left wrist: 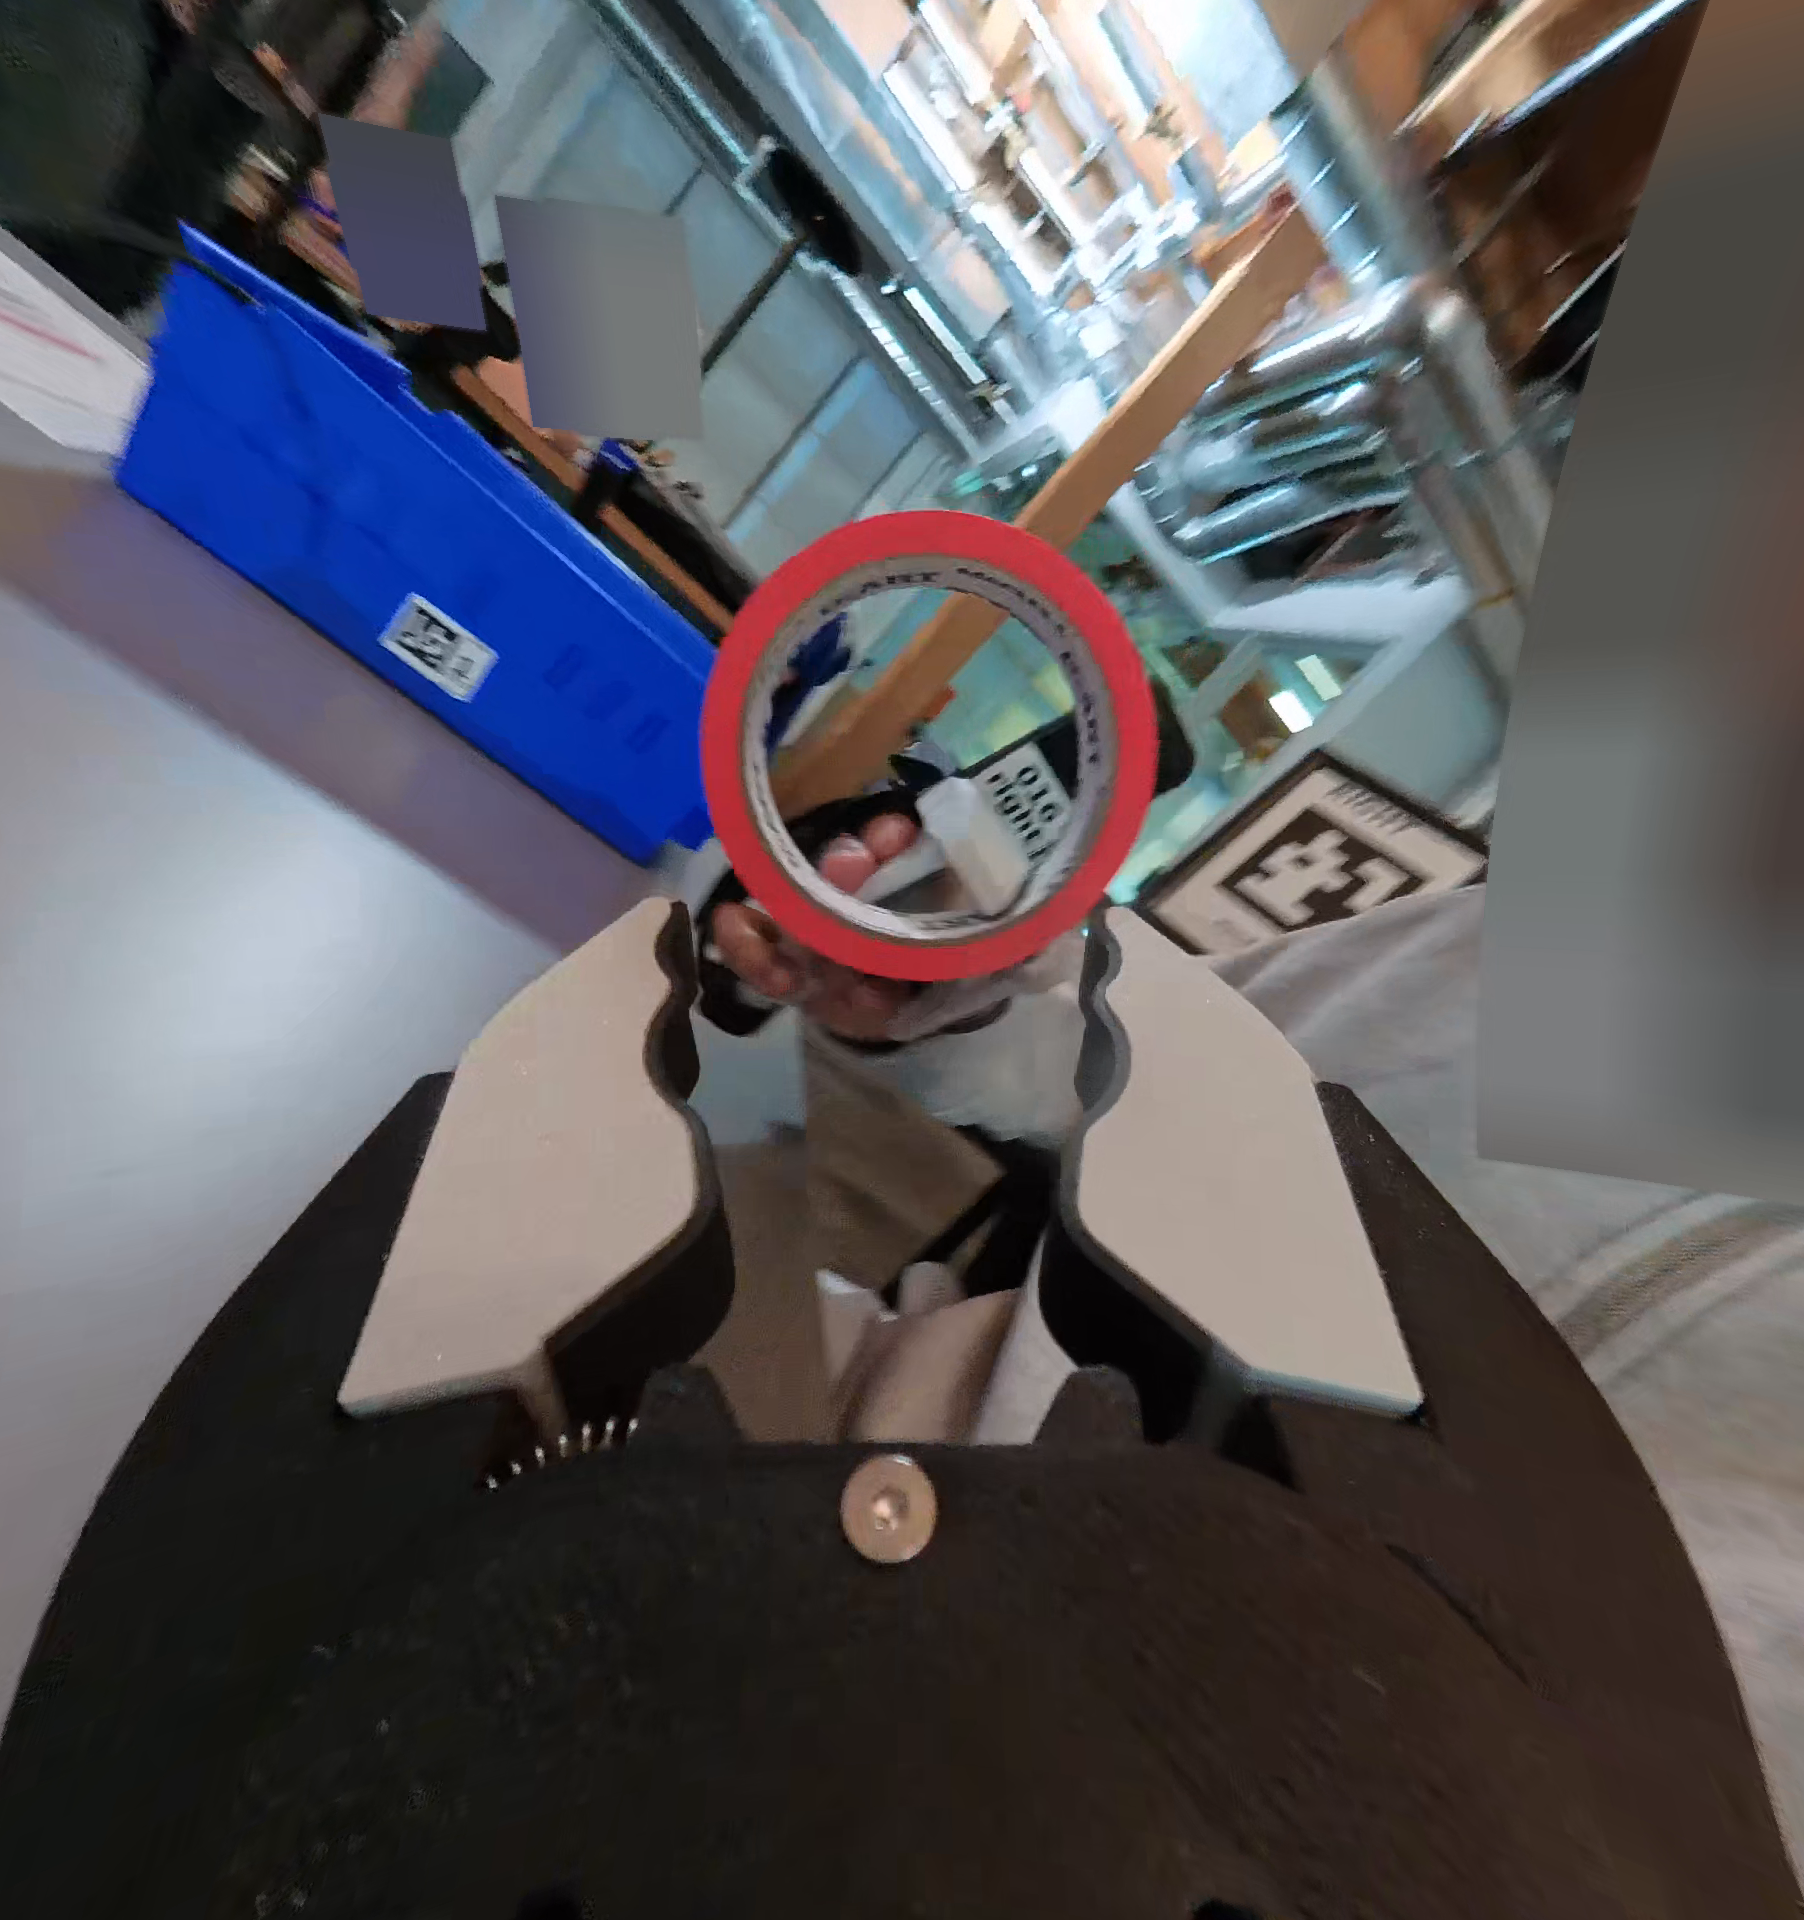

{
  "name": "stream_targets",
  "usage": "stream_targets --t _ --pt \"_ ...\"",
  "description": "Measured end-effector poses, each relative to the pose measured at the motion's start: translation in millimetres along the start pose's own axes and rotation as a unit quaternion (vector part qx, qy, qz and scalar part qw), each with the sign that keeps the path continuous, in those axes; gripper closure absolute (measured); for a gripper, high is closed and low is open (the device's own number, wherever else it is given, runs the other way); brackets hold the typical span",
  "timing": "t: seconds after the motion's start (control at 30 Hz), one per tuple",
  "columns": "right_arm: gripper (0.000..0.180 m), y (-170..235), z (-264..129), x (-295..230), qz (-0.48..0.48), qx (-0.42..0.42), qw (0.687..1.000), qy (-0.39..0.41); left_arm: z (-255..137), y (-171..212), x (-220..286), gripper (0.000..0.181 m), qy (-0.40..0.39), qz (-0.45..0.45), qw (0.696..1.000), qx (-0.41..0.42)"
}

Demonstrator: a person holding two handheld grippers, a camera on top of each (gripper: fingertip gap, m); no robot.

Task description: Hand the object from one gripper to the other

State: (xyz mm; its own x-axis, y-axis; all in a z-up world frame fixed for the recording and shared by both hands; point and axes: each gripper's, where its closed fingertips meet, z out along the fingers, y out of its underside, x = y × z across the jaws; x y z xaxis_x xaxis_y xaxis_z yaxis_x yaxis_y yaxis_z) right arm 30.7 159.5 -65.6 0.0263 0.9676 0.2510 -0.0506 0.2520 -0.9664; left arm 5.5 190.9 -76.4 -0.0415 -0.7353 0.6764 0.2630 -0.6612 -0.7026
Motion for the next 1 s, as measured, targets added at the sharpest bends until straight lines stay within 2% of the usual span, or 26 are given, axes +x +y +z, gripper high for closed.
stream_targets --t 0.17,0.37,0.77,0.93,1.0 --pt "0.168 -6.7 9.4 -20.4 0.129 0.031 0.989 -0.07 -1.2 3.2 -12.5 0.123 -0.091 0.12 0.988 -0.033" --pt "0.168 -5.7 21.6 -40.7 0.187 0.028 0.975 -0.118 -0.3 8.5 -9.6 0.145 -0.094 0.161 0.981 -0.054" --pt "0.168 -6.8 26.9 -49.5 0.202 0.027 0.97 -0.135 -2.8 12.8 -13.2 0.169 -0.107 0.184 0.974 -0.072" --pt "0.168 -8.6 27.1 -49.8 0.197 0.035 0.971 -0.132 -2.8 12.7 -12.4 0.171 -0.103 0.177 0.976 -0.072" --pt "0.163 -8.5 26.4 -47.3 0.167 0.036 0.978 -0.12 -2.8 12.0 -12.6 0.171 -0.105 0.174 0.977 -0.072"
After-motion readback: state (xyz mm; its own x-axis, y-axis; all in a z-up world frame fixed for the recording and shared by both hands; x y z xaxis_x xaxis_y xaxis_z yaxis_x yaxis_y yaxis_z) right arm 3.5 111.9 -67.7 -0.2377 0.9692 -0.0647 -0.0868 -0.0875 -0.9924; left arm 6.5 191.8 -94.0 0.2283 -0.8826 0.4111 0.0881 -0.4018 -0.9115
